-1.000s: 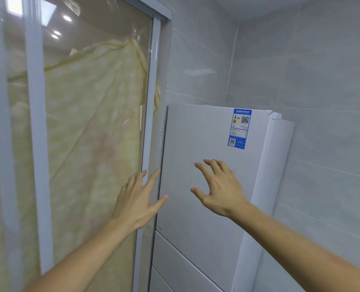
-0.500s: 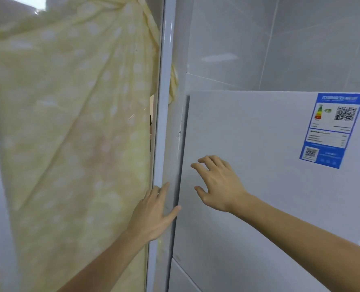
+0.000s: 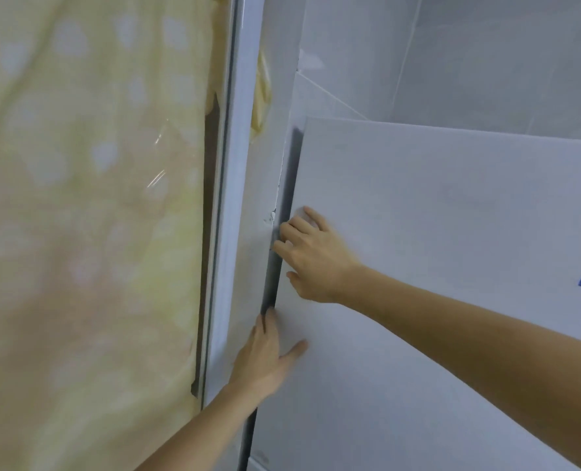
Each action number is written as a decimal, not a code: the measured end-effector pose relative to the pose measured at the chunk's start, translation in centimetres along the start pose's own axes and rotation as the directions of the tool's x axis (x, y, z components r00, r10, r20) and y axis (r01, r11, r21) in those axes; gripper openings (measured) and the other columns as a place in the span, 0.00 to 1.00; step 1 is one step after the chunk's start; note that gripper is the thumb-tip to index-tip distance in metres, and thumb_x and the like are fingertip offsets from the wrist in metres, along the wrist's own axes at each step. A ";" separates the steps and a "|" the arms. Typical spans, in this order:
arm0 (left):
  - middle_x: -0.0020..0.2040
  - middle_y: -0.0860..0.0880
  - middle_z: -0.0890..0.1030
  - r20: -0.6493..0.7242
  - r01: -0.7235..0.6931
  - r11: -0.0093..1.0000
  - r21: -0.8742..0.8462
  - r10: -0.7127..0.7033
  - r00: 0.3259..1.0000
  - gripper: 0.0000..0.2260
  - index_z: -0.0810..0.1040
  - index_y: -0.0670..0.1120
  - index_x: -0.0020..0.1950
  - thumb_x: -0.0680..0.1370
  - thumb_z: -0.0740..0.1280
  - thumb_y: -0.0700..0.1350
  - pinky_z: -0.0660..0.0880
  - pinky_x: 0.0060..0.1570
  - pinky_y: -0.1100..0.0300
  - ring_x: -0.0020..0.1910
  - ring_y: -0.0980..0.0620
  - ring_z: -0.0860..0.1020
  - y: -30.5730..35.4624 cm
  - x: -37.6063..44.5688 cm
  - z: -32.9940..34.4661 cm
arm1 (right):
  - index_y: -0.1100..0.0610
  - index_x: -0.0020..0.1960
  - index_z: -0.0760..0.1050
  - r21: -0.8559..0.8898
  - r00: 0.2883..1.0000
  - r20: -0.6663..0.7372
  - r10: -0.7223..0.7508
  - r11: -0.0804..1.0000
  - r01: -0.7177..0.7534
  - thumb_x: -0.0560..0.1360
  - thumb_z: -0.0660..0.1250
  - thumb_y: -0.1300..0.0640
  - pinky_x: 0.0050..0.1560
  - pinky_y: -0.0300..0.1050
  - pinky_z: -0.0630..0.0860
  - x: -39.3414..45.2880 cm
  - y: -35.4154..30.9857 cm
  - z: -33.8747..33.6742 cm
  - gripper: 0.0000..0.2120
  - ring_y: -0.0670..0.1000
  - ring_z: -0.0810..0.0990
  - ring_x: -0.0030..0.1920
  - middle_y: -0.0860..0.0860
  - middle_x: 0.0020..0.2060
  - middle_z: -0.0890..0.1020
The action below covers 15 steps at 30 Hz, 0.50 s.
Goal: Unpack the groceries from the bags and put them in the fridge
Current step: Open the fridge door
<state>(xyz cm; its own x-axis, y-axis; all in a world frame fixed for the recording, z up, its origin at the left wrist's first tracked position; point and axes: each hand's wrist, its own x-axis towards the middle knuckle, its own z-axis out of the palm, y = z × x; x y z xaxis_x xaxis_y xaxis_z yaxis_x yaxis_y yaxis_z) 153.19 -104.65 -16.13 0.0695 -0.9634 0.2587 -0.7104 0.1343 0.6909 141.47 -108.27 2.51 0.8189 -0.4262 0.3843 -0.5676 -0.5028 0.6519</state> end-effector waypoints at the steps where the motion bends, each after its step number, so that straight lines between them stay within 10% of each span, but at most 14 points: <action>1: 0.83 0.48 0.55 0.004 -0.004 1.000 -0.020 0.004 1.000 0.45 0.45 0.47 0.84 0.78 0.59 0.71 0.69 0.73 0.49 0.80 0.47 0.62 -0.3 0.7 0.1 | 0.57 0.56 0.80 -0.008 1.000 0.011 -0.002 1.000 0.002 0.70 0.73 0.49 0.79 0.64 0.59 0.4 -0.1 0.2 0.18 0.59 0.76 0.61 0.55 0.54 0.80; 10: 0.58 0.53 0.75 0.055 -0.002 0.977 -0.212 0.014 0.998 0.29 0.65 0.50 0.61 0.74 0.65 0.71 0.76 0.50 0.52 0.54 0.50 0.77 -1.6 2.3 0.0 | 0.53 0.60 0.82 -0.233 0.974 0.212 0.085 0.972 -0.034 0.73 0.71 0.45 0.82 0.65 0.41 1.6 -1.5 -0.1 0.19 0.59 0.69 0.72 0.52 0.60 0.79; 15: 0.60 0.53 0.77 0.119 0.053 0.959 -0.279 -0.020 0.993 0.31 0.66 0.50 0.64 0.72 0.68 0.69 0.77 0.58 0.47 0.57 0.49 0.78 -1.6 2.4 -1.0 | 0.50 0.62 0.80 -0.295 0.951 0.275 0.139 0.954 -0.054 0.72 0.71 0.45 0.80 0.66 0.37 2.2 -2.6 -1.2 0.20 0.57 0.67 0.72 0.50 0.64 0.77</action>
<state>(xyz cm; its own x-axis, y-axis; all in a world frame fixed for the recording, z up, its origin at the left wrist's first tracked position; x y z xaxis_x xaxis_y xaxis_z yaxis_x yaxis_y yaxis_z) 155.15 -106.95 -15.92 -0.0002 -0.9866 0.1629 -0.4821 0.1428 0.8644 144.89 -107.00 2.41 0.6767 -0.6824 0.2765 -0.5611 -0.2347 0.7938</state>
